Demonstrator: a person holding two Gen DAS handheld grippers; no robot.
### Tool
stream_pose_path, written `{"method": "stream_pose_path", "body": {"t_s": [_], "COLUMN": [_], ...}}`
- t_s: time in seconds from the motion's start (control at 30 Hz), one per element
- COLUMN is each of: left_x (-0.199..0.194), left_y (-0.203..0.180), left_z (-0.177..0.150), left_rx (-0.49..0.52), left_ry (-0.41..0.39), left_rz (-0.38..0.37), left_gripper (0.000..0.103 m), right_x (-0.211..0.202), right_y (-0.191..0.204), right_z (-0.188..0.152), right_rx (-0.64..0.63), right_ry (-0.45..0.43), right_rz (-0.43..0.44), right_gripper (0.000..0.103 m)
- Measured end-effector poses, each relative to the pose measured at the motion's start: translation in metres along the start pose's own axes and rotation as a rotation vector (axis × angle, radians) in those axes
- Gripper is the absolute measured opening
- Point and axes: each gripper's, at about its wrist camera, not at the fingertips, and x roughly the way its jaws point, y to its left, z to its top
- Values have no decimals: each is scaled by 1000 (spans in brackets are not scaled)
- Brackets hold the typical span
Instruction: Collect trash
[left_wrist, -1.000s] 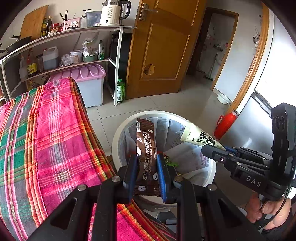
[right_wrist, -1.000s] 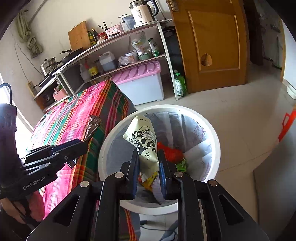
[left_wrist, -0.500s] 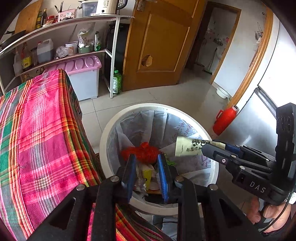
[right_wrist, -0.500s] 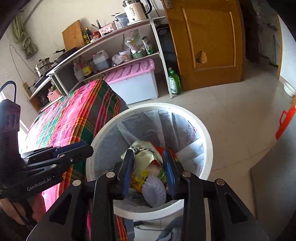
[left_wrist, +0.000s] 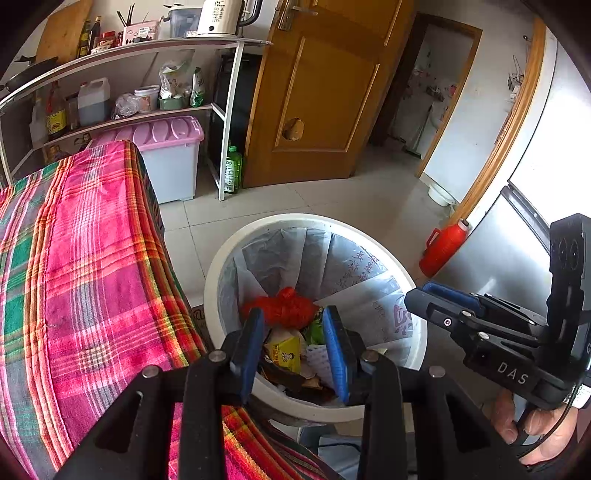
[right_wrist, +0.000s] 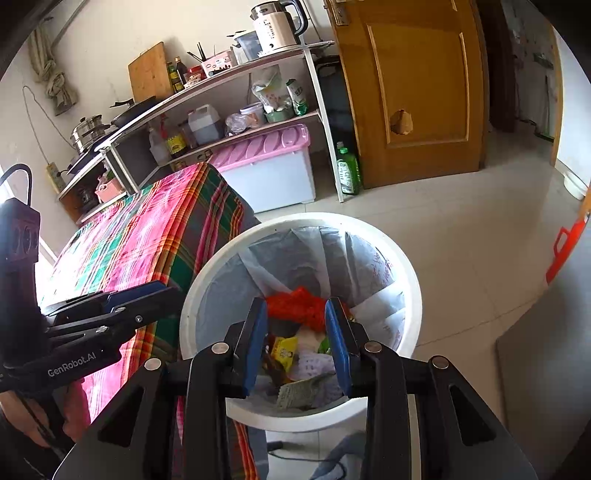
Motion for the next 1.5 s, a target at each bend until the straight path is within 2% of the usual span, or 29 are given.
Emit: {"method": "stream_pose_path", "body": {"t_s": [0.5, 0.73, 1.2, 1.5], "left_x": [-57, -85, -133, -157], "left_y": [6, 14, 24, 24], "left_z": [-14, -27, -70, -103], "left_rx": [10, 9, -9, -19], "left_ry": [-87, -122, -178, -197], "left_rz": [19, 40, 114, 151], "left_gripper": [35, 41, 45, 45], "right_x": [-37, -58, -89, -108], "right_y": [41, 62, 98, 112], "right_z": [-9, -21, -63, -96], "right_rx": [-67, -93, -144, -179], "right_ry": [-43, -74, -77, -104], "right_rz": [6, 7, 33, 7], "right_gripper": [35, 40, 44, 44]}}
